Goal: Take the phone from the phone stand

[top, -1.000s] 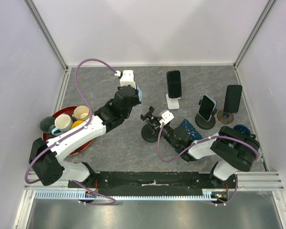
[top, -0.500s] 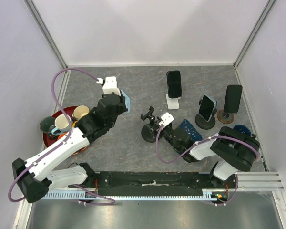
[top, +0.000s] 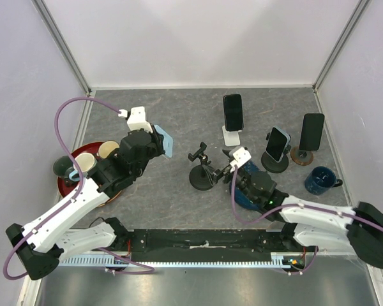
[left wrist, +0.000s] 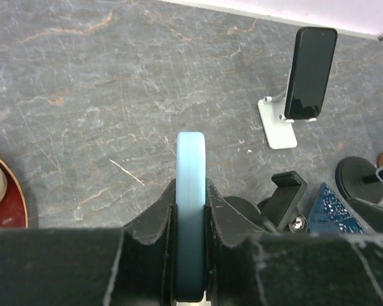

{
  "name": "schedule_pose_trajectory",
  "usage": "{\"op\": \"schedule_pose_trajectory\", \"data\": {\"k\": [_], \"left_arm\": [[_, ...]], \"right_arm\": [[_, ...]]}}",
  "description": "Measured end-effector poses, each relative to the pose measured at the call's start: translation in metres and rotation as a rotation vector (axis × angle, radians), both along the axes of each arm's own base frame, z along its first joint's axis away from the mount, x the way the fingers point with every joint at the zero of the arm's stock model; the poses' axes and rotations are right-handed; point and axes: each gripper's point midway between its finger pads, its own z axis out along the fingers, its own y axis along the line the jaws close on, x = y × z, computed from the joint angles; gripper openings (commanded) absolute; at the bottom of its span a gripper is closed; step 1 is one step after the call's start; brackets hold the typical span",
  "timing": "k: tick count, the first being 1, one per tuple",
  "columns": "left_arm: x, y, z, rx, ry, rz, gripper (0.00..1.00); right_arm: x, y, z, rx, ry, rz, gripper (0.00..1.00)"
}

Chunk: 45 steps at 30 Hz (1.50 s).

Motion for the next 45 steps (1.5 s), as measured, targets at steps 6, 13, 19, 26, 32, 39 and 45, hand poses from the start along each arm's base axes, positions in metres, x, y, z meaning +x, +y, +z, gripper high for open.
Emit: {"op": "schedule_pose_trajectory", "data": {"k": [6,13,19,26,32,39,45], "left_arm": [[-0.006,-0.01,-0.006,-0.05,0.045,-0.039,0.02],[-0.015,-0.024,-0.002,-0.144,0.07,-0.096,0.02],[-0.026,-0.028,0.012,-0.228,0.064,-0.136,0.02],[-0.036,-0.031,0.019,-0.29,0.063,-0.174,0.02],[-0.04,-0.032,0.013,-0.306,0.081,-0.186,0.02],[-0.042,-0.034,0.011,-0.313,0.089,-0.194,0.02],[-0.043,-0.032,0.005,-0.299,0.105,-0.188,0.02]], "right_arm": [[-0.022,-0.006,0.047,-0.037,-0.046,0.057,0.98],[-0.047,0.03,0.064,-0.166,-0.112,0.183,0.98],[-0.069,0.078,0.043,-0.34,-0.176,0.26,0.98],[-0.063,0.105,0.03,-0.449,-0.298,0.129,0.96],[-0.042,0.111,0.036,-0.468,-0.395,-0.072,0.92],[-0.029,0.118,0.042,-0.488,-0.476,-0.238,0.77],[-0.026,0.121,0.036,-0.594,-0.534,-0.302,0.38]]}}
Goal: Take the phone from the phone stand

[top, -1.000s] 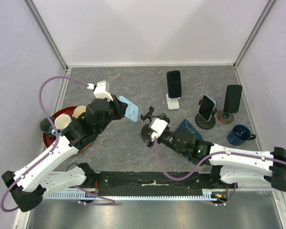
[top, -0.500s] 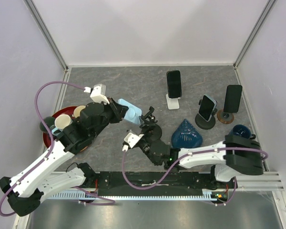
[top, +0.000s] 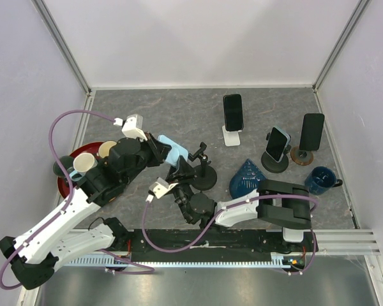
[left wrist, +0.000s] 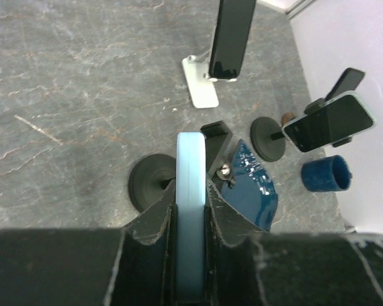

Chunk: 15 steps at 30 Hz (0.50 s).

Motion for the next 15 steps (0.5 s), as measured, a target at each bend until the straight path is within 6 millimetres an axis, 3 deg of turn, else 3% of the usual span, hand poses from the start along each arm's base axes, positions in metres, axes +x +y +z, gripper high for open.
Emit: {"op": "schedule_pose_trajectory", "data": {"k": [2,3,4,6,10,15], "left_arm": [[0.0,0.003,-0.007,0.016,0.015,0.008,0.03],[0.0,0.004,-0.01,0.019,0.023,0.016,0.04],[0.001,0.006,-0.011,0.011,0.032,0.03,0.1],[0.004,0.008,-0.012,-0.022,0.048,0.067,0.19],[0.004,0.009,-0.009,-0.052,0.051,0.08,0.52],[-0.001,0.011,0.002,-0.057,0.003,0.059,0.74]], "right_arm": [[0.001,-0.001,-0.005,-0.046,-0.015,-0.029,0.23],[0.001,-0.002,-0.006,-0.051,-0.016,-0.043,0.09],[0.001,-0.003,-0.007,-0.049,-0.017,-0.055,0.03],[0.002,-0.008,-0.003,-0.006,-0.007,-0.087,0.0],[0.002,-0.012,0.003,0.03,-0.004,-0.106,0.0],[-0.003,-0.01,0.002,0.045,0.015,-0.089,0.0]]}}
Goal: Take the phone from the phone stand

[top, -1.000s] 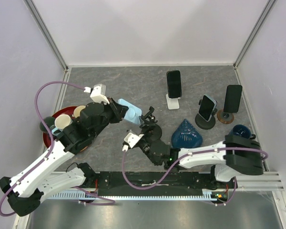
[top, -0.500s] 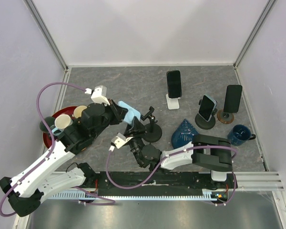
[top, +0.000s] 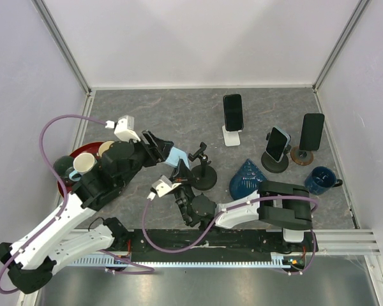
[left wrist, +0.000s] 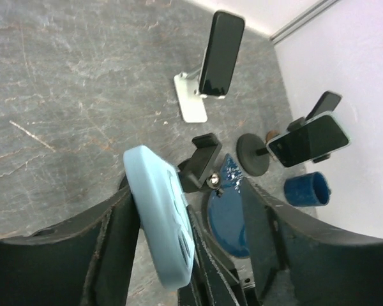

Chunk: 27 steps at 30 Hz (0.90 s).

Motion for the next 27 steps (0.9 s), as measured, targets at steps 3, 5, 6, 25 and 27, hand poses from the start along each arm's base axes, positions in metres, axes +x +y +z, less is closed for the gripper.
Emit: {"op": "schedule_pose_trajectory", "data": {"k": [3,5,6,25,27], "left_arm": [[0.0,0.007,0.018,0.006,-0.078,0.004,0.83],[0.0,0.014,0.035,0.018,-0.145,0.012,0.84],[0.001,0.017,0.042,0.029,-0.178,0.018,0.86],[0.006,0.087,0.112,0.392,-0.595,0.203,0.91],[0.005,0.091,0.102,0.415,-0.594,0.211,0.9]], "right_arm": [[-0.004,-0.001,-0.001,0.062,0.051,0.033,0.0],[-0.007,0.001,-0.001,0.101,0.1,0.067,0.0],[-0.009,0.004,0.0,0.13,0.133,0.094,0.0],[-0.046,0.07,-0.081,0.545,1.052,0.449,0.0],[-0.053,0.081,-0.084,0.599,1.127,0.458,0.0]]}}
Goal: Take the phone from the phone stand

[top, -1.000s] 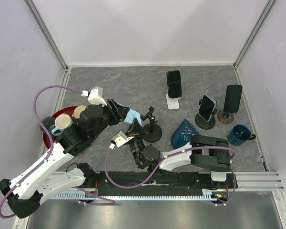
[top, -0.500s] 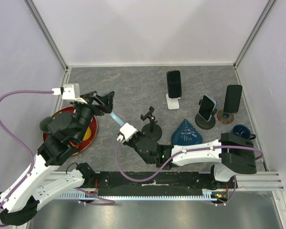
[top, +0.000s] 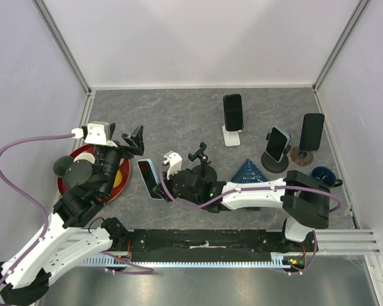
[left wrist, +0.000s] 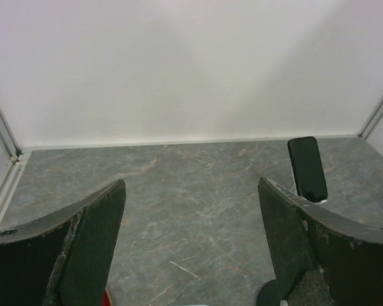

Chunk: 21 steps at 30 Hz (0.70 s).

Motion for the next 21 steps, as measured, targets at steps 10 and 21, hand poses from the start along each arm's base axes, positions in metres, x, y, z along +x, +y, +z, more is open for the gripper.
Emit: {"op": "schedule_pose_trajectory", "data": {"k": [10,21], "left_arm": [[0.006,0.015,-0.026,0.041,-0.009,0.061,0.9],[0.015,0.029,-0.031,0.05,-0.009,0.088,0.88]], "right_arm": [[-0.001,0.019,-0.046,0.047,0.264,-0.101,0.0],[0.018,0.015,-0.079,0.064,0.387,-0.219,0.07]]}}
